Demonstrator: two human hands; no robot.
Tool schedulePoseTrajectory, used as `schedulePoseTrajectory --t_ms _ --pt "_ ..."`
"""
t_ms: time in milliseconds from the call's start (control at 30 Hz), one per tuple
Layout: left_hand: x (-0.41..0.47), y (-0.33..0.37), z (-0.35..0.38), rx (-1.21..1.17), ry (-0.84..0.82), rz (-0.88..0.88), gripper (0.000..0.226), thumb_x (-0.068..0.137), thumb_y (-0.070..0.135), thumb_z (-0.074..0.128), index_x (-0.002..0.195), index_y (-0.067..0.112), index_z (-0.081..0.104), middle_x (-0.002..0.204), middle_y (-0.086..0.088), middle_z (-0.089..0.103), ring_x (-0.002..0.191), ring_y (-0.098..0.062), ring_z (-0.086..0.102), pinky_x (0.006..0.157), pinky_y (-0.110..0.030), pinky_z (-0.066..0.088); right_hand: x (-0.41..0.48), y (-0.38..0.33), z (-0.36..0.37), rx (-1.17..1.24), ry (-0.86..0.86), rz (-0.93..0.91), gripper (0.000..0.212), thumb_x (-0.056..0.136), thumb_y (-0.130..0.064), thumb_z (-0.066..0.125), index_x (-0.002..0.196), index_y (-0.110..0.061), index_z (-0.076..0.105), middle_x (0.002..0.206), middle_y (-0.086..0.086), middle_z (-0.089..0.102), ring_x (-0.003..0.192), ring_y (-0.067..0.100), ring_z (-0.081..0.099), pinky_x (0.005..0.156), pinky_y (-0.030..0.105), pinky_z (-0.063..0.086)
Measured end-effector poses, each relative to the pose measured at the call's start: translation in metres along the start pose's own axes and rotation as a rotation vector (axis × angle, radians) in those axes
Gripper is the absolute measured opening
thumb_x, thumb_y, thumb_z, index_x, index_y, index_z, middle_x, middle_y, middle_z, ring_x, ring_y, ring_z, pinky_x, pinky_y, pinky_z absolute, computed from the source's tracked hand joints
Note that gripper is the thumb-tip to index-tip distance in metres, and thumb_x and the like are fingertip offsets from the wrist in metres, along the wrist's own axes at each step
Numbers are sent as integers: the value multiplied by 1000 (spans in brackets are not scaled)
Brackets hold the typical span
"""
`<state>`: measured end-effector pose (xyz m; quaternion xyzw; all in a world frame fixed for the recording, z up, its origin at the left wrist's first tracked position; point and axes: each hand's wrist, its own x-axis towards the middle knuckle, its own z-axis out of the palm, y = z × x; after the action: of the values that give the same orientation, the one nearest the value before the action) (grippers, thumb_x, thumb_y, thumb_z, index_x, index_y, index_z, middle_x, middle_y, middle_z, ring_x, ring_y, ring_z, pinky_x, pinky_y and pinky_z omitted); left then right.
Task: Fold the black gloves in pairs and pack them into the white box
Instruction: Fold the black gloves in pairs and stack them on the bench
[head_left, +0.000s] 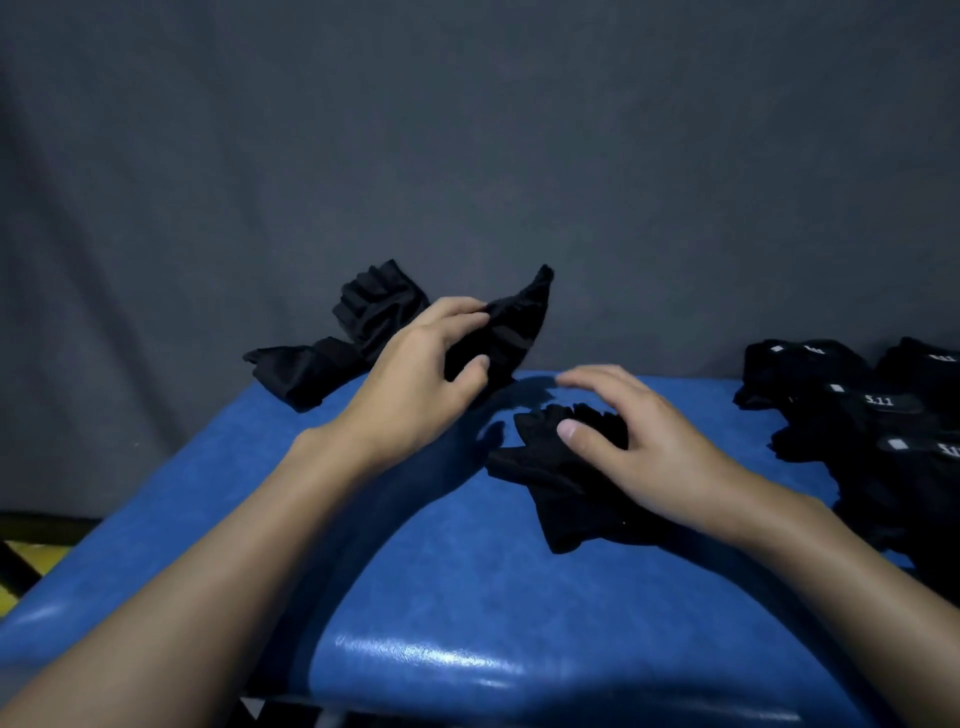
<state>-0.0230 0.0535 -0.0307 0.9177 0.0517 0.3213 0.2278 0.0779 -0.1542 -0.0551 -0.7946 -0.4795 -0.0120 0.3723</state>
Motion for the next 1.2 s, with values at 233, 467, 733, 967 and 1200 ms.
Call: schedulePoseTrajectory --t_ms 233,467,733,967,1200 --pt "-9 28 -8 -309 134 43 27 84 17 74 111 16 74 120 11 67 116 0 59 100 -23 47 3 -16 -15 245 229 -113 32 92 -25 57 122 -34 51 131 -13 50 129 1 43 108 33 39" --pt "-15 38 -3 -380 88 91 39 79 13 76 117 13 70 121 7 65 115 -6 61 100 -19 46 2 -25 -22 470 217 -146 30 93 -7 52 118 -21 61 130 -9 55 122 9 55 102 27 44" --pt "-14 39 0 -356 163 100 38 78 3 76 113 16 70 110 4 64 100 -20 62 92 -36 51 1 -30 -26 499 246 -154 40 91 4 53 126 -14 59 128 -9 54 113 10 59 93 22 47" --pt "-16 48 -1 -542 231 18 13 94 3 63 98 10 73 91 -3 74 85 -19 71 75 -25 58 -2 -32 -26 545 254 -126 41 88 4 61 125 -14 60 122 -1 56 109 14 62 91 27 52" --pt "-19 53 0 -658 215 -6 31 98 1 55 122 19 46 72 4 68 68 -13 66 63 -26 53 -6 -36 -25 661 208 -23 40 87 11 60 123 -7 61 110 4 70 98 5 67 83 17 53"
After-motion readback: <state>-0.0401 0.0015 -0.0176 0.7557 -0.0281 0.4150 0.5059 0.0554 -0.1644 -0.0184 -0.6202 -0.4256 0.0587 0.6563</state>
